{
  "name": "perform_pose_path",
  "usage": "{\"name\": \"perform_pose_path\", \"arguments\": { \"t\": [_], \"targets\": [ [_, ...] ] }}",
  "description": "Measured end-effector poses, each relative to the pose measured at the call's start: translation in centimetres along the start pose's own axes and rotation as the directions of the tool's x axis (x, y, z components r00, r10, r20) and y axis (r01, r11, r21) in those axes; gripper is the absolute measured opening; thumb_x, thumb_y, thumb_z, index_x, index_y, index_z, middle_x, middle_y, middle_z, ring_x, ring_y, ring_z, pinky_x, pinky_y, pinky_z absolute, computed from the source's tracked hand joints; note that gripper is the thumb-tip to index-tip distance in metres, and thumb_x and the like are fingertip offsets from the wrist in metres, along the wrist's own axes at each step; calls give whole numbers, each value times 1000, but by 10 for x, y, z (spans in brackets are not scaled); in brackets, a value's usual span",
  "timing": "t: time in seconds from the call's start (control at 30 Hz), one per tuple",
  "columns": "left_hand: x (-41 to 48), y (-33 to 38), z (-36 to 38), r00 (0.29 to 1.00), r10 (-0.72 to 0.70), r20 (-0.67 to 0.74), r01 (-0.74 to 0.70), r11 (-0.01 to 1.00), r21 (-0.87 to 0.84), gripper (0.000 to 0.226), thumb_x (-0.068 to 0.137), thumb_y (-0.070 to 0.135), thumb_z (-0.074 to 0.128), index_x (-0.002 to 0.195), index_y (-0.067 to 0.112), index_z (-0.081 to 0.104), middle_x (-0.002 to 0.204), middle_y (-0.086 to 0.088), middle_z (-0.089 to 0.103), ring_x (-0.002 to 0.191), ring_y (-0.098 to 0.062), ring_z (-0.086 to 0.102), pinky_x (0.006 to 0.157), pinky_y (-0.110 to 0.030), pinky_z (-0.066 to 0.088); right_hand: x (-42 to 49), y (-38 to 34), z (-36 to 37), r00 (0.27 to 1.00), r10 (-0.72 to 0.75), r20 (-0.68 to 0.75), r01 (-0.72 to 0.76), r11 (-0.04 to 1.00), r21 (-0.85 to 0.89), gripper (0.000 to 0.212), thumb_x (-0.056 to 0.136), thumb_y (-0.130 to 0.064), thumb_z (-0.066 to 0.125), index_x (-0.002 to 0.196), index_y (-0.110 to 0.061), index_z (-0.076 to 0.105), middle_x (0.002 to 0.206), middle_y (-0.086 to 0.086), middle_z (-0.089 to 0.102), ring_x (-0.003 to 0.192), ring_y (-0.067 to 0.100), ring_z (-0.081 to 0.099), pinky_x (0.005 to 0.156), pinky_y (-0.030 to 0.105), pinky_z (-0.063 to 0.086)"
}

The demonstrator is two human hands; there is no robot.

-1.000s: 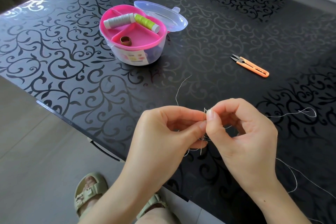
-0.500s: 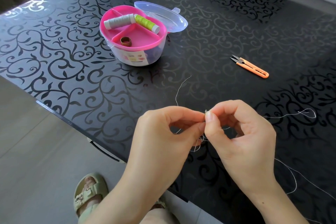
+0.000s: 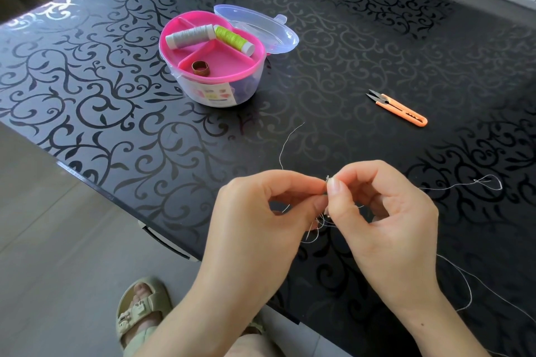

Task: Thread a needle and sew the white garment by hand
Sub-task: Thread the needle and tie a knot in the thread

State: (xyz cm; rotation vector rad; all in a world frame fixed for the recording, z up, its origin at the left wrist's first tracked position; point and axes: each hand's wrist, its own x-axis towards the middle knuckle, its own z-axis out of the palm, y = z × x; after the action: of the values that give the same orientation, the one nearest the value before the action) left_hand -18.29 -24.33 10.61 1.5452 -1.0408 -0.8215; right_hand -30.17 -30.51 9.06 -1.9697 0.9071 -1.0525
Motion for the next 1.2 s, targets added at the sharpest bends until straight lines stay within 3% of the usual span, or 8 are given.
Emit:
{"name": "perform_pose_path", "arguments": {
  "t": [0.73, 0.97, 1.07, 1.2],
  "targets": [
    [1, -1, 4, 998, 21, -65, -21, 1000, 5, 16, 74, 13, 77, 74, 28, 74, 64, 15, 70, 59, -2, 67, 59, -12, 52, -2, 3, -2, 1000, -10, -3, 11, 998, 69, 8, 88, -17, 57, 83, -20, 63, 79, -10, 66, 67, 5, 65, 63, 9, 46],
    [2, 0, 4, 996, 58, -63, -58, 998, 1, 20, 73, 9, 78, 71, 28, 74, 63, 16, 69, 58, 0, 67, 58, -9, 49, -2, 2, -2, 1000, 29, 4, -29, 990, 136, 9, 88, -9, 62, 82, -16, 64, 75, -11, 66, 64, 3, 65, 61, 10, 47],
    [1, 0, 4, 995, 75, -70, -73, 997, 22, 20, 73, 8, 78, 71, 28, 73, 63, 17, 69, 58, 0, 66, 57, -9, 49, -2, 2, -3, 999, 48, 12, -49, 985, 166, 8, 88, -15, 63, 82, -18, 64, 73, -11, 66, 64, 5, 65, 61, 12, 48],
    [2, -3, 5, 993, 66, -94, -65, 998, 13, 27, 72, 5, 79, 69, 23, 59, 65, 8, 70, 59, -5, 67, 57, -14, 50, -2, 2, -3, 996, 88, 12, -89, 980, 179, 7, 86, -22, 60, 81, -23, 65, 73, -7, 67, 64, 8, 64, 61, 12, 47]
  ]
}}
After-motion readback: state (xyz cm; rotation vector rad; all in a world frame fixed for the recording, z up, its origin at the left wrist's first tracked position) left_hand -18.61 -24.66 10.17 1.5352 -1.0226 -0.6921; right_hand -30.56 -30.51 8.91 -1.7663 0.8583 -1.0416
